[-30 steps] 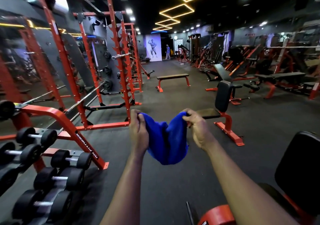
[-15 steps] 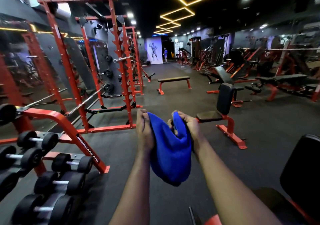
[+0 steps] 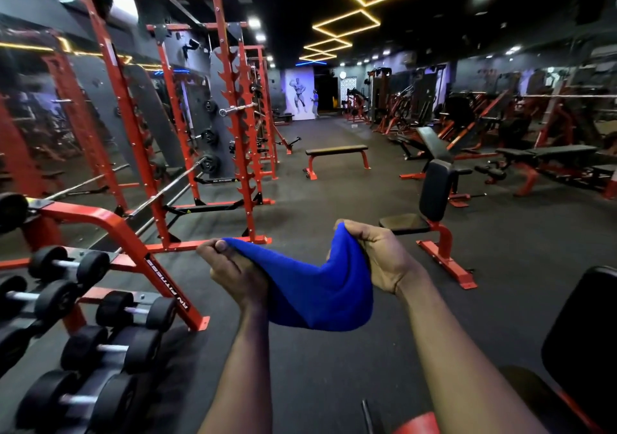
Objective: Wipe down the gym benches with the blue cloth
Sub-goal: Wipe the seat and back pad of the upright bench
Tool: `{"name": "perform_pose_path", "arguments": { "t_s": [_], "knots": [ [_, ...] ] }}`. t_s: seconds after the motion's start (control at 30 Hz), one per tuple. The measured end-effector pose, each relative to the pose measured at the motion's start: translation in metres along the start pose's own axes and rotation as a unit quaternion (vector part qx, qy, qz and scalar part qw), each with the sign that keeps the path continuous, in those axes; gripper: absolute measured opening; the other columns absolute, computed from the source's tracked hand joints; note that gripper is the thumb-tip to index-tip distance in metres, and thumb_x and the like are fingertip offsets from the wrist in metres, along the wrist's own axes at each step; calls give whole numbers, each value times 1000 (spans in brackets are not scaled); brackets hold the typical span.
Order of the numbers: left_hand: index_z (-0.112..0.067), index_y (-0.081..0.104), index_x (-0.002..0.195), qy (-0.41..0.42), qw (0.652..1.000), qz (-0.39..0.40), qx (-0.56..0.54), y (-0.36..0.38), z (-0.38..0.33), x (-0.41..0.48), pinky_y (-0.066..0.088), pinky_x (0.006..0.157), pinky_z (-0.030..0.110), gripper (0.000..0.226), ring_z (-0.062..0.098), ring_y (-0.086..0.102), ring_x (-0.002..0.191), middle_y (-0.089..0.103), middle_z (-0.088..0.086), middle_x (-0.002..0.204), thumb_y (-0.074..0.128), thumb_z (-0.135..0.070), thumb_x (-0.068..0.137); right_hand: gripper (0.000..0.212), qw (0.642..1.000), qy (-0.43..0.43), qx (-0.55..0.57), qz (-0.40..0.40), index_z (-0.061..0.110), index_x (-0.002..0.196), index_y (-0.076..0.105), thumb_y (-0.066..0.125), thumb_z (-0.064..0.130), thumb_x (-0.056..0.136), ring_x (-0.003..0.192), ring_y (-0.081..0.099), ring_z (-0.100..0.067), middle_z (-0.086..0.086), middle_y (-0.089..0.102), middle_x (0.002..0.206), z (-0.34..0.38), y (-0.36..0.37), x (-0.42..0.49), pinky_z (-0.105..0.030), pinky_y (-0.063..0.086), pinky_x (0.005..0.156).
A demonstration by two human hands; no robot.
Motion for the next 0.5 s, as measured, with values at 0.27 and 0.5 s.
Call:
{"name": "perform_pose_path", "arguments": {
  "t_s": [0.27, 0.5],
  "knots": [
    [-24, 44, 84, -37, 961, 236, -138, 54, -8, -22, 37, 56, 38, 24, 12, 40, 60, 45, -11, 66, 36, -20, 106, 8, 977, -103, -170, 73, 7, 97, 55, 52, 15, 96, 89, 57, -18, -8, 62, 97, 17, 18, 12, -33, 43, 85],
    [-13, 45, 90, 18, 920, 377, -105, 77, -27, -41, 40, 63, 51, 27, 18, 42, 67, 46, -3, 74, 35, -34, 104, 18, 962, -144, -232, 32, 5, 106, 66, 65, 11, 89, 99, 60, -23, -6, 68, 101, 16, 9, 21, -39, 46, 89]
  ]
}}
Point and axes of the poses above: each hand's wrist, its own x-axis towards the middle knuckle, its own y-axis out of the palm, z = x × y, the point moved 7 cm from there along x, towards the middle knuckle
